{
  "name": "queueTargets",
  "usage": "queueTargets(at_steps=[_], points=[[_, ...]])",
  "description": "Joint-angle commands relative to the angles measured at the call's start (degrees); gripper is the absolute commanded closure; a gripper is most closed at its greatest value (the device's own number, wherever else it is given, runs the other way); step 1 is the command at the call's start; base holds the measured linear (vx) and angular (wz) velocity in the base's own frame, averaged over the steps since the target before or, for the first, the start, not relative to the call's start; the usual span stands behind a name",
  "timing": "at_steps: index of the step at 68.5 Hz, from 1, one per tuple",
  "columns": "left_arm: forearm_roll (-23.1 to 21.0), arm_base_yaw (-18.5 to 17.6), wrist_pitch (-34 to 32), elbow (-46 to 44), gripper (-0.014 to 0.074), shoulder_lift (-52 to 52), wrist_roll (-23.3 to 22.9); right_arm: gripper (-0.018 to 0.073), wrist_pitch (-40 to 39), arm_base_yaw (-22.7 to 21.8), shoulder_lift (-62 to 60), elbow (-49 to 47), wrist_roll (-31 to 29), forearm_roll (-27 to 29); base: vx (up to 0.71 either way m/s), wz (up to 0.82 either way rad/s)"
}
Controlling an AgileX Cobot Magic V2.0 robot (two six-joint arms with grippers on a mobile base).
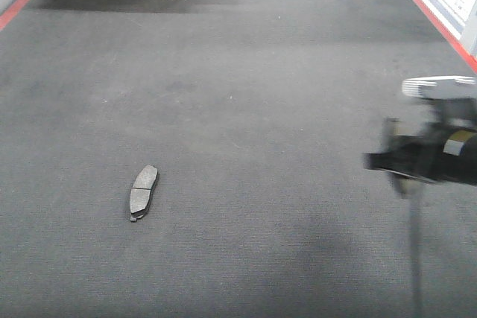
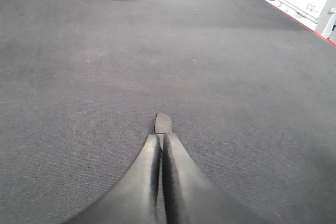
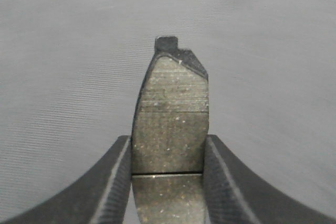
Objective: Move and align brake pads A on conveyor
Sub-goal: 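Lower the right gripper beside the first pad and open it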
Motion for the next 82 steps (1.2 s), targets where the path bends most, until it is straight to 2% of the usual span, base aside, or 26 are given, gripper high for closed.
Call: queueTargets(at_steps=[1, 11, 18, 34, 62, 70, 82], points=[[0.28, -0.3, -3.67, -1.43, 0.0602, 0.68, -0.07, 0.0447, -2.35, 3.9, 4.04, -6.3, -0.26, 1.39, 0.0, 0.0], [0.28, -0.3, -3.67, -1.43, 0.0602, 0.68, -0.07, 0.0447, 2.79, 7.11, 12.03, -12.96, 1.35, 5.3, 0.0, 0.0], [0.28, -0.3, -3.67, -1.43, 0.0602, 0.68, -0.07, 0.0446, 4.18, 7.12, 16.5, -16.14, 3.09, 7.47, 0.0, 0.0], [0.28, -0.3, -3.67, -1.43, 0.0602, 0.68, -0.07, 0.0442, 5.36, 7.04, 22.3, -19.05, 3.1, 11.97, 0.0, 0.0], [0.28, -0.3, -3.67, -1.43, 0.0602, 0.68, -0.07, 0.0423, 2.19, 7.04, 26.99, -19.5, 3.1, 12.27, 0.0, 0.0], [0.28, -0.3, -3.67, -1.43, 0.0602, 0.68, -0.07, 0.0352, 1.89, 7.04, 26.99, -19.5, 3.1, 12.27, 0.0, 0.0], [0.28, -0.3, -3.67, -1.43, 0.0602, 0.68, -0.07, 0.0154, 2.02, 7.04, 26.99, -19.5, 4.61, 12.27, 0.0, 0.0]])
